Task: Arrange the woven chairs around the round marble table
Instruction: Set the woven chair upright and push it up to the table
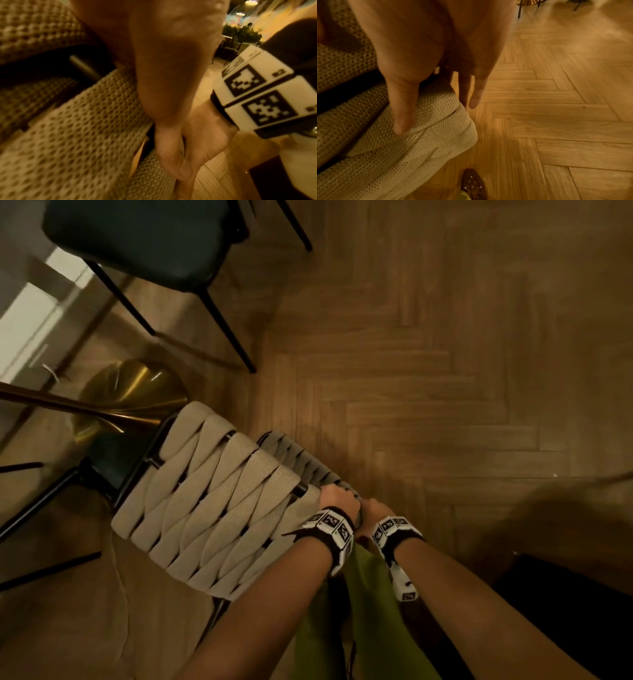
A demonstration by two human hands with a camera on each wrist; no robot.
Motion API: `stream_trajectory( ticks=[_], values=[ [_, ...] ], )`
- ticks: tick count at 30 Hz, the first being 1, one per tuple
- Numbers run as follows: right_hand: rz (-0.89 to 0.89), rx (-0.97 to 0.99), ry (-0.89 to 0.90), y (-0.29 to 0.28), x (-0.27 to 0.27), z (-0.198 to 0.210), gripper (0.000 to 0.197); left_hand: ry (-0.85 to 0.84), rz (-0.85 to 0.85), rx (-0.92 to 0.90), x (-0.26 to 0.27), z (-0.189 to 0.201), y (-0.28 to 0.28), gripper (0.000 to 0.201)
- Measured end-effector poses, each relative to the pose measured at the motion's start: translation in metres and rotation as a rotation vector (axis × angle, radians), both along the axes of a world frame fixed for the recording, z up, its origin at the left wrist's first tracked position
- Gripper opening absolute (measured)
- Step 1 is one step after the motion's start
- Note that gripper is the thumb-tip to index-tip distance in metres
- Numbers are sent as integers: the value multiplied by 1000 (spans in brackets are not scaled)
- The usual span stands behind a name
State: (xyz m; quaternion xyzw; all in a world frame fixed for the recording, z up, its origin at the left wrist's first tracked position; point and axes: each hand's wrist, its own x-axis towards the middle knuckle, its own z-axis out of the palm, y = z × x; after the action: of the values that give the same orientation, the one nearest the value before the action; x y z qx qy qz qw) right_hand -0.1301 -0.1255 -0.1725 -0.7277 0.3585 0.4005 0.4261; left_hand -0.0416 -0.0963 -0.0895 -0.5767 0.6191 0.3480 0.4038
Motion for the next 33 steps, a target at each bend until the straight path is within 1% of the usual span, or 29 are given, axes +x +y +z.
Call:
stream_trajectory(
  ticks=[3, 6, 10, 12, 15, 17, 19, 22, 24, 25, 27, 29, 30, 31, 33],
  values=[
    [26, -22, -37, 0, 5, 5, 47, -1, -10, -33, 7, 4, 2, 31],
    [100, -64, -114, 6, 13, 18, 43, -37, 6, -57, 20, 14, 13, 28],
    [227, -144, -167, 20, 12, 43, 53, -43, -23, -88, 22, 40, 38, 26],
    [303, -187, -202, 28, 7, 57, 52, -28, -18, -114, 20, 56, 50, 25],
    [377, -253, -321, 38, -3, 86, 48, 1, 31, -197, 25, 90, 72, 33],
    [337, -260, -453, 42, -9, 104, 49, 3, 67, -227, 32, 118, 89, 39],
    [296, -213, -555, 49, -19, 117, 55, 14, 92, -252, 37, 150, 111, 43],
    [258, -205, -567, 62, -32, 123, 60, 49, 139, -303, 46, 198, 158, 47],
    [274, -200, -552, 65, -34, 122, 55, 75, 177, -352, 48, 226, 195, 49],
    [320, -200, -526, 65, -31, 126, 50, 83, 189, -380, 47, 236, 214, 50],
    [454, -186, -478, 69, -22, 149, 39, 77, 202, -446, 42, 249, 249, 50],
    [572, -153, -491, 81, -16, 167, 32, 47, 181, -518, 30, 252, 282, 48],
    [634, -159, -496, 89, -14, 175, 31, 37, 154, -541, 23, 253, 297, 43],
    [702, -180, -490, 97, -13, 181, 33, 22, 134, -541, 16, 254, 312, 37],
    [830, -249, -452, 112, -12, 190, 48, -13, 143, -596, 4, 251, 343, 27]
  ],
)
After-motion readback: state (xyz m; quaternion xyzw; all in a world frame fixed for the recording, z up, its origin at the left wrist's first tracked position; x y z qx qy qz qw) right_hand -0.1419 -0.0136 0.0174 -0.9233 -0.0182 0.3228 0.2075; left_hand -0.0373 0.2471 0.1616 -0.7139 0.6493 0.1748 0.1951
